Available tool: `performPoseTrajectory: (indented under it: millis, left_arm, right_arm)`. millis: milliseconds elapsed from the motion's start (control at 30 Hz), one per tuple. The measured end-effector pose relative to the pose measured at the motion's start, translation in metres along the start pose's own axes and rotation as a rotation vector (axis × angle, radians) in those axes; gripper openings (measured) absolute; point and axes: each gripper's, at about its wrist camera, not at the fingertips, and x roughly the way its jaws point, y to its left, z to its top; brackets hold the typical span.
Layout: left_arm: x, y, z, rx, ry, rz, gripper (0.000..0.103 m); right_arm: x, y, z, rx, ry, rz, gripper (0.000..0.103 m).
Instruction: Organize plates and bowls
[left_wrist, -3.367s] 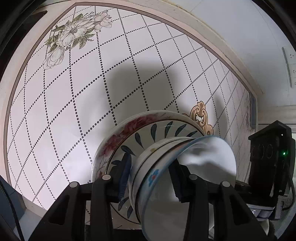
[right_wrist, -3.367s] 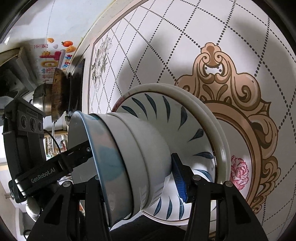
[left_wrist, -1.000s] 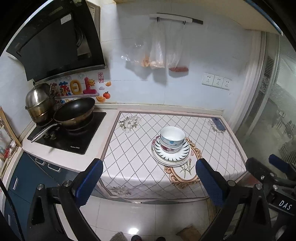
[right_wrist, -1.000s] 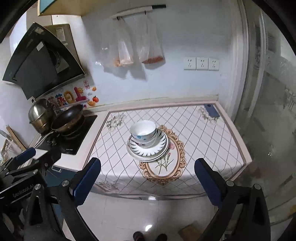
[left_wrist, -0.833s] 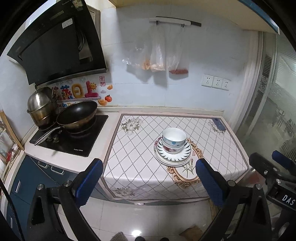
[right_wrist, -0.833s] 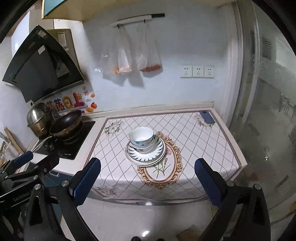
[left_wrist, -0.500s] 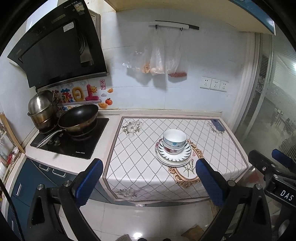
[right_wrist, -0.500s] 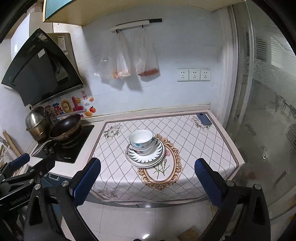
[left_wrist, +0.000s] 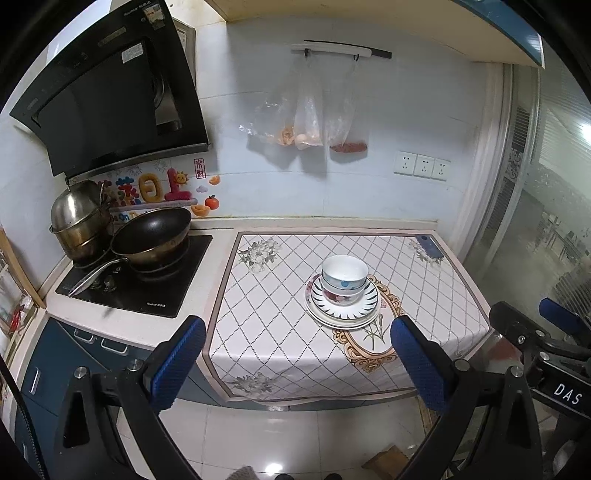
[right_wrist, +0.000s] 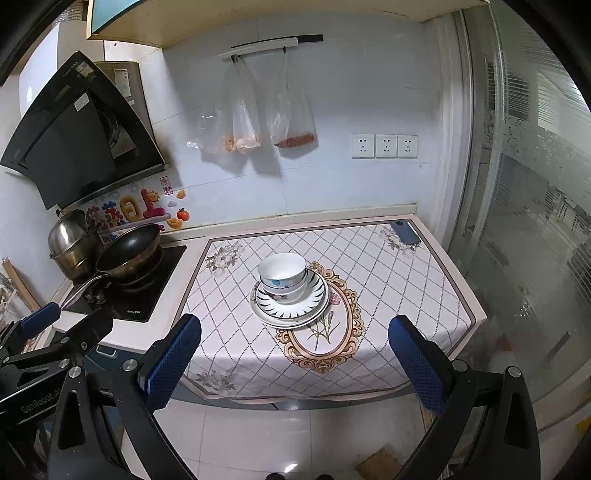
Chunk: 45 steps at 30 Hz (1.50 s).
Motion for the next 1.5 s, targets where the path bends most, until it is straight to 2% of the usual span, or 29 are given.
performPoseTrajectory:
  millis: [1500]
  left_arm:
    - [0.019, 0.016, 0.013, 0.015, 0.001, -0.009, 0.103]
  right_arm:
    - [0.021, -0.01, 0.004, 0.019, 0.028, -0.035, 0.103]
